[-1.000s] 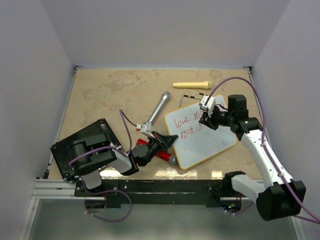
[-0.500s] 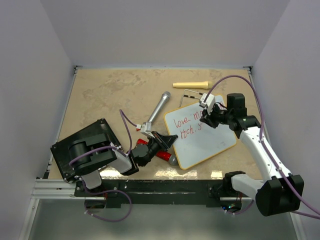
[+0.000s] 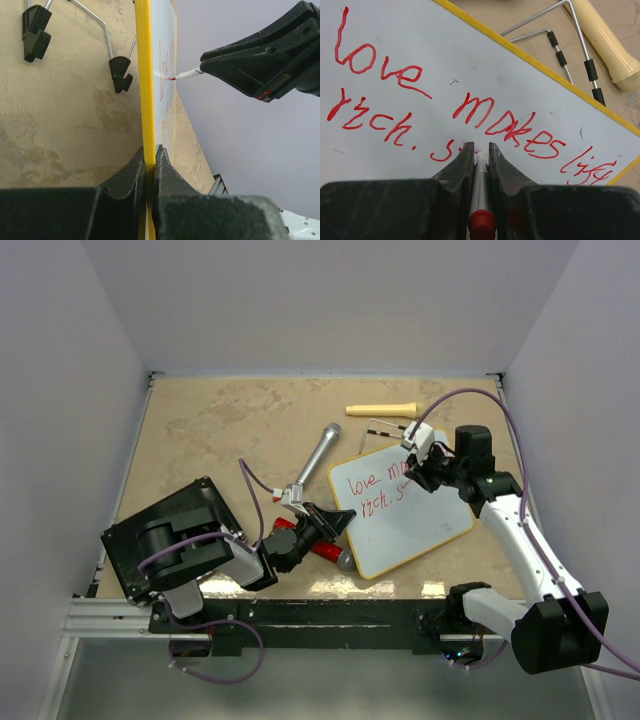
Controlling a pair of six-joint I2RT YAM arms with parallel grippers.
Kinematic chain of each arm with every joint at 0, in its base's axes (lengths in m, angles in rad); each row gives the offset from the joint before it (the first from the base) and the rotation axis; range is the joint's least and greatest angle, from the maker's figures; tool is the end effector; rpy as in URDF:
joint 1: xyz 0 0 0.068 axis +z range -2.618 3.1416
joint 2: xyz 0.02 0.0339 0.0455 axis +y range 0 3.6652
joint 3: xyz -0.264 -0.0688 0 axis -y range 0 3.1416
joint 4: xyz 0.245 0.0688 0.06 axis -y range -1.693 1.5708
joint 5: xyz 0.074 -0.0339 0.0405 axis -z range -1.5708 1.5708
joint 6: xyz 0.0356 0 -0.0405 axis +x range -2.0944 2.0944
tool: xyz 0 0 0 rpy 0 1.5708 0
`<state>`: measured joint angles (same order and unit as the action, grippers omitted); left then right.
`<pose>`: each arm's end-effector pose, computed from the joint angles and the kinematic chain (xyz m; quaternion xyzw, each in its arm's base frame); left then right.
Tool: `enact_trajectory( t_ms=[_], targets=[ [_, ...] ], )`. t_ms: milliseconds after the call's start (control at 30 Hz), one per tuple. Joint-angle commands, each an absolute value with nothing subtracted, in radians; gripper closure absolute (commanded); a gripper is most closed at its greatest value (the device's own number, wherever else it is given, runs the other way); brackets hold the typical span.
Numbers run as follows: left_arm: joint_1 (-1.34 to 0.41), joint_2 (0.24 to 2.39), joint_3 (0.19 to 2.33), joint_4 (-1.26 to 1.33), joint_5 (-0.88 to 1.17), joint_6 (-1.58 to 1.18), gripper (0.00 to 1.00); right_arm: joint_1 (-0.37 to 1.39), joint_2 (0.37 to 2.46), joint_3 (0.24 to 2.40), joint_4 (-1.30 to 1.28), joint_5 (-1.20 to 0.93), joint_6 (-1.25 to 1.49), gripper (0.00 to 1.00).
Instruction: Write a sentence on the whiteboard
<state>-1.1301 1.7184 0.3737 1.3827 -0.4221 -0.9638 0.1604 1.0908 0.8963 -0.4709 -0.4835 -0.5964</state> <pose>0.1320 -0.2458 0.1534 -0.0941 0.6883 -0.5373 0.4782 0.2274 0.0536 0.2940 -0.4199 0.7727 0.1183 0.4612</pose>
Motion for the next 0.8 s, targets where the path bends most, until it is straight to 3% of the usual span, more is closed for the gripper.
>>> enact_trajectory(
  t_ms=[0, 300, 767],
  targets=[
    [-1.134, 1.726, 0.37, 1.407, -0.393, -0.828, 1.0, 0.158, 1.075, 0.908, -0.436, -0.54, -0.588, 1.0],
    [-1.134, 1.726, 0.365, 1.411, -0.393, -0.828, 1.0, 0.156, 1.088, 0.902, -0.426, -0.537, -0.572, 1.0],
    [-1.134, 1.729, 0.364, 1.416, -0.391, -0.83, 1.0, 0.158, 1.118, 0.914, -0.624, -0.587, -0.701, 1.0]
  ],
)
